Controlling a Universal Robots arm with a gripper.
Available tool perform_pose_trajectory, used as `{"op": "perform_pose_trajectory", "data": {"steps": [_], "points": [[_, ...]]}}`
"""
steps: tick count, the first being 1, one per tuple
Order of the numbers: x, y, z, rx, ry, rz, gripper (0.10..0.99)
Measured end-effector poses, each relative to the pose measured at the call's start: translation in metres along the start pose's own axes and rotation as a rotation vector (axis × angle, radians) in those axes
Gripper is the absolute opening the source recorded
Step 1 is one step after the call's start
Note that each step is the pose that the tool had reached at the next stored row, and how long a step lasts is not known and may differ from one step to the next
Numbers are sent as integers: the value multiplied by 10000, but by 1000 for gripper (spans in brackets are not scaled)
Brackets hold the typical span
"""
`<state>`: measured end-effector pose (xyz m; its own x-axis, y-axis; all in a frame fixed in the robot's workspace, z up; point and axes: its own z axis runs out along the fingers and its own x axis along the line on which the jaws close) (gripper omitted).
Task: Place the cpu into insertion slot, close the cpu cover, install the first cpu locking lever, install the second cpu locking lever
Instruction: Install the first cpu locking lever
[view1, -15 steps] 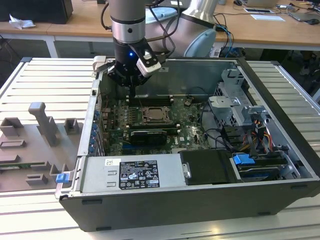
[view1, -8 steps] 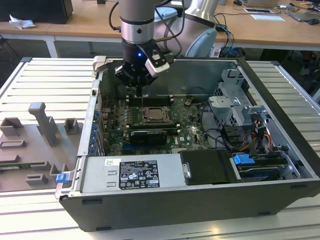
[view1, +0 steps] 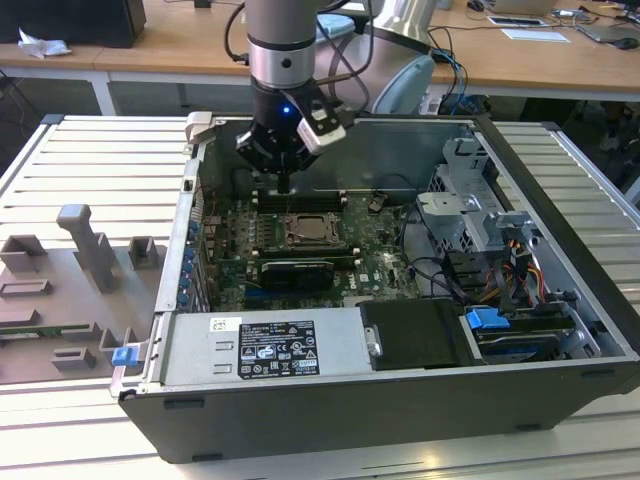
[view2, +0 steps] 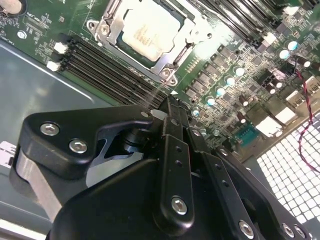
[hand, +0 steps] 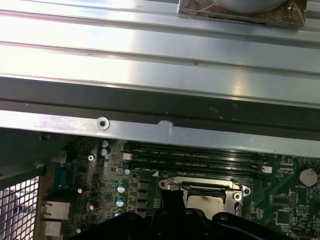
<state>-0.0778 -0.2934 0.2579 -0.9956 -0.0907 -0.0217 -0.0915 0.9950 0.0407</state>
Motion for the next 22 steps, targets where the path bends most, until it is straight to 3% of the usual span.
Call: {"op": "perform_pose_trajectory", "data": {"steps": [19,22], "points": [[-107,-10,18,5,0,1,106],[-162,-16,23,7,1,2,106]]}}
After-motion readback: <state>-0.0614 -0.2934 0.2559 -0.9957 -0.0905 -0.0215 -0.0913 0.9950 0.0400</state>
